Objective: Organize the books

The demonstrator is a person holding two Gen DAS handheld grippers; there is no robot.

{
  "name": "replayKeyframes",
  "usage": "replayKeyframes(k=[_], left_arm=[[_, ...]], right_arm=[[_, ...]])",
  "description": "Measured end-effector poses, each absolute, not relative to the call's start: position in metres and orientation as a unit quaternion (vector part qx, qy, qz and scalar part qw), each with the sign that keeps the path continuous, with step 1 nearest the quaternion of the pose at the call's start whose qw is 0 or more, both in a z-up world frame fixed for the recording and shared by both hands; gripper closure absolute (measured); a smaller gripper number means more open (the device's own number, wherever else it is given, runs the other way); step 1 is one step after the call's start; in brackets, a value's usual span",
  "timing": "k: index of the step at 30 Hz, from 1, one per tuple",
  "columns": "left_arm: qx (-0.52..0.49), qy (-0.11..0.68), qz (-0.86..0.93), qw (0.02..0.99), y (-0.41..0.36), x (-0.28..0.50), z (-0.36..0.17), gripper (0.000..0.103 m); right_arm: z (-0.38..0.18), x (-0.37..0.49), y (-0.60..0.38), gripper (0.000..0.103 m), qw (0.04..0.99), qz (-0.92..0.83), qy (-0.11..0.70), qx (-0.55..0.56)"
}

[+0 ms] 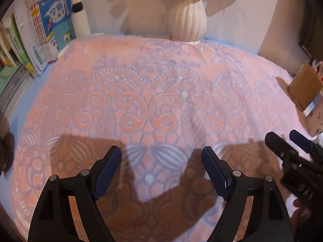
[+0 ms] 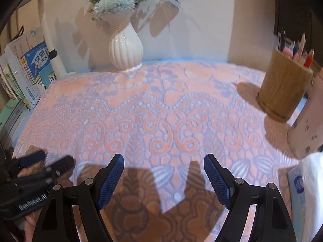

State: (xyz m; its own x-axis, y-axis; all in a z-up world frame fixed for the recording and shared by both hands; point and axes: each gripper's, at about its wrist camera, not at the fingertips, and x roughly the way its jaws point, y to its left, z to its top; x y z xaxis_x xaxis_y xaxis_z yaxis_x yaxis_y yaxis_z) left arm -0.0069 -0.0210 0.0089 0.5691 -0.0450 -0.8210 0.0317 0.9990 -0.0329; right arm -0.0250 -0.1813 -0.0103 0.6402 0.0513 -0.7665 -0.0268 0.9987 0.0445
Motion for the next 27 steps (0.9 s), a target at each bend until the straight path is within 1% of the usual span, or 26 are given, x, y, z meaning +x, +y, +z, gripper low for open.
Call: replayKeyframes(k=[3,5,6,7,8,9,10,13,14,15,20,27], left_arm=[[0.004,0.461,-0.02,0.887,-0.025,-0.016,0.007,0.021],[0.008,0.458,-0.014,0.889,-0.025,-0.021,0.006,0.016],[0.006,0.458,-0.01,0.889,-0.024,-0.02,0.006,0.012],[0.004,0.459,-0.004,0.888,-0.023,-0.02,0.005,0.006],[0.002,0.463,0.001,0.886,-0.02,-0.017,0.005,0.0],[-0.006,0.468,0.002,0.883,-0.018,-0.014,0.003,0.0],[-0.013,0.466,0.001,0.885,-0.015,-0.014,0.003,0.0],[-0.015,0.464,0.001,0.886,-0.015,-0.014,0.002,0.0],[-0.014,0.464,0.001,0.886,-0.015,-0.013,0.002,0.0],[-0.012,0.464,0.002,0.886,-0.016,-0.013,0.001,0.0],[-0.011,0.463,0.002,0.886,-0.016,-0.014,0.001,0.0],[-0.009,0.464,-0.001,0.886,-0.016,-0.01,0.002,0.0]], right_arm=[[-0.015,-0.026,-0.182,0.023,0.897,0.022,0.442,0.015],[-0.02,-0.026,-0.179,0.023,0.889,0.026,0.456,0.009],[-0.021,-0.026,-0.178,0.023,0.889,0.025,0.458,0.004],[-0.021,-0.026,-0.176,0.023,0.889,0.023,0.458,-0.004],[-0.022,-0.026,-0.174,0.019,0.887,0.022,0.461,-0.01],[-0.023,-0.025,-0.173,0.015,0.885,0.023,0.464,-0.014],[-0.024,-0.024,-0.172,0.014,0.884,0.023,0.467,-0.02],[-0.027,-0.022,-0.173,0.007,0.882,0.019,0.471,-0.02],[-0.028,-0.021,-0.175,0.002,0.88,0.015,0.474,-0.019],[-0.029,-0.019,-0.176,0.0,0.879,0.009,0.476,-0.017],[-0.031,-0.024,-0.178,0.0,0.888,0.003,0.459,-0.01],[-0.031,-0.025,-0.177,0.0,0.889,0.001,0.458,-0.012]])
